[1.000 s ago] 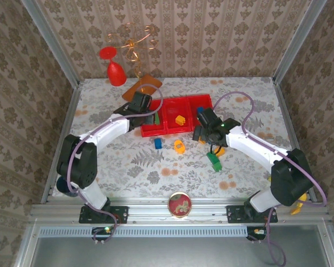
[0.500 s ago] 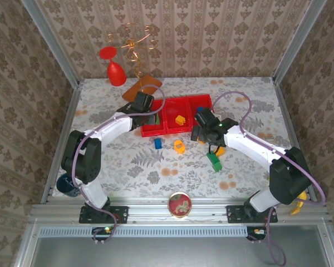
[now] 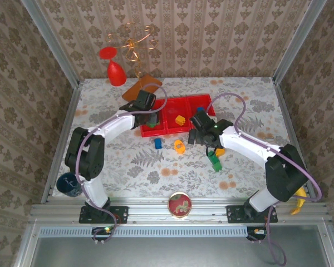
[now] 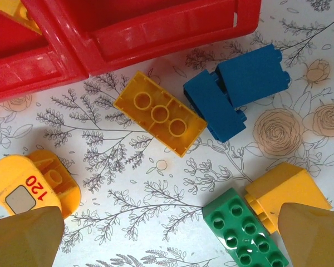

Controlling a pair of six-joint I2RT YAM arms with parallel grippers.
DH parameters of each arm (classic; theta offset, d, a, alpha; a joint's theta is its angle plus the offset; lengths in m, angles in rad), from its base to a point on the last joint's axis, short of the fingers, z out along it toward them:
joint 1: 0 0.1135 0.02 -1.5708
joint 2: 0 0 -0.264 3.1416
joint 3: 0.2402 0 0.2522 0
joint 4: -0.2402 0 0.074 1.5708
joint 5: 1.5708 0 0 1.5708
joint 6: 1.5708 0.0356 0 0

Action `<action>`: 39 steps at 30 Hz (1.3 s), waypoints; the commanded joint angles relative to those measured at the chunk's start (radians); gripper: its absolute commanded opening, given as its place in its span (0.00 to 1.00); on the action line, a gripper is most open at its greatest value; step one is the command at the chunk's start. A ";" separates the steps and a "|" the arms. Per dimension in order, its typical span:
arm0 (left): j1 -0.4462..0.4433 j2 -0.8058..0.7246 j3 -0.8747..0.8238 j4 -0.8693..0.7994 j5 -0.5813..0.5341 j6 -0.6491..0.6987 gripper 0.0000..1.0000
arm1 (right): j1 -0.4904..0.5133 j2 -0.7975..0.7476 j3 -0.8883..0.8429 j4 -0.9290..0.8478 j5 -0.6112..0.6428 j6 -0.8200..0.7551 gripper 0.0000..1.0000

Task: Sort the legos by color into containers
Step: Place the lego in the container, then pick up the lego from the center of the table.

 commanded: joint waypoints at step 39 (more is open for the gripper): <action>0.017 -0.618 -0.431 -0.082 -0.178 -0.199 1.00 | 0.210 0.250 0.204 -0.060 -0.073 -0.076 0.93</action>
